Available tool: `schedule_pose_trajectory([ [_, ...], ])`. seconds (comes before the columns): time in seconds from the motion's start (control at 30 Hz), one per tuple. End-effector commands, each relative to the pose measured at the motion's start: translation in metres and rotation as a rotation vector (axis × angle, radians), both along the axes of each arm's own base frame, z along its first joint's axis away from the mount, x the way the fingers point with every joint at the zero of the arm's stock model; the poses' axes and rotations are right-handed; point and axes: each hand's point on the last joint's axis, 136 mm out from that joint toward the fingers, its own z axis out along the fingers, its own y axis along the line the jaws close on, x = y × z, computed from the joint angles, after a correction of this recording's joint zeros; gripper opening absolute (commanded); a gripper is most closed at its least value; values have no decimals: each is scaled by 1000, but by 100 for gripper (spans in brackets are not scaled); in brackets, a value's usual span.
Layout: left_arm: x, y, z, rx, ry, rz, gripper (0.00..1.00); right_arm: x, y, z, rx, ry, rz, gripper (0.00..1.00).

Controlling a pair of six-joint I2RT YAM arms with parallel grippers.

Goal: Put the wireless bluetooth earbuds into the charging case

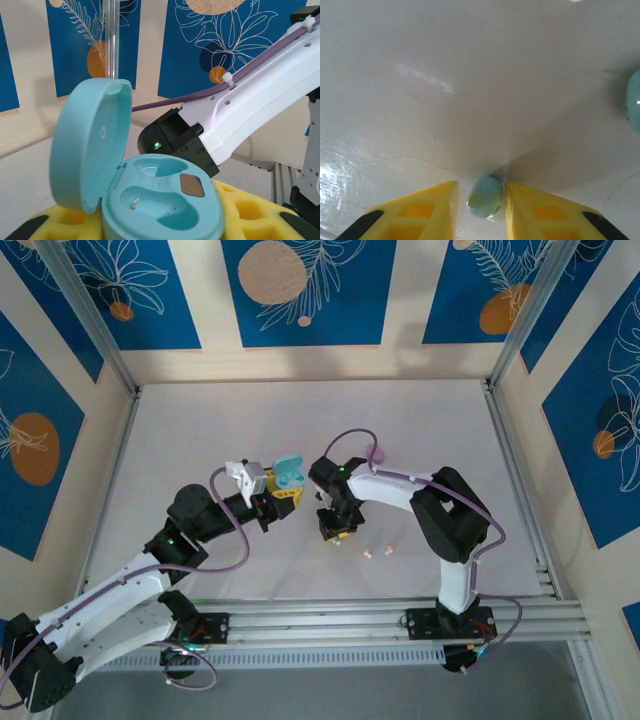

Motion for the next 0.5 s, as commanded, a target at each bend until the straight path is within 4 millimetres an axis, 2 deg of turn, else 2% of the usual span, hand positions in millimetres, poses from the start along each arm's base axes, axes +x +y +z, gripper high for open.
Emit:
schedule_pose_trajectory([
  [0.0,-3,0,23,-45,-39,-7,34,-3,0,0,-26,18,9,31],
  [0.3,-3,1,23,-46,-37,-4,34,-3,0,-6,-38,24,5,25],
  [0.47,-3,0,23,-45,-35,-6,34,-1,0,-8,-44,22,-12,27],
])
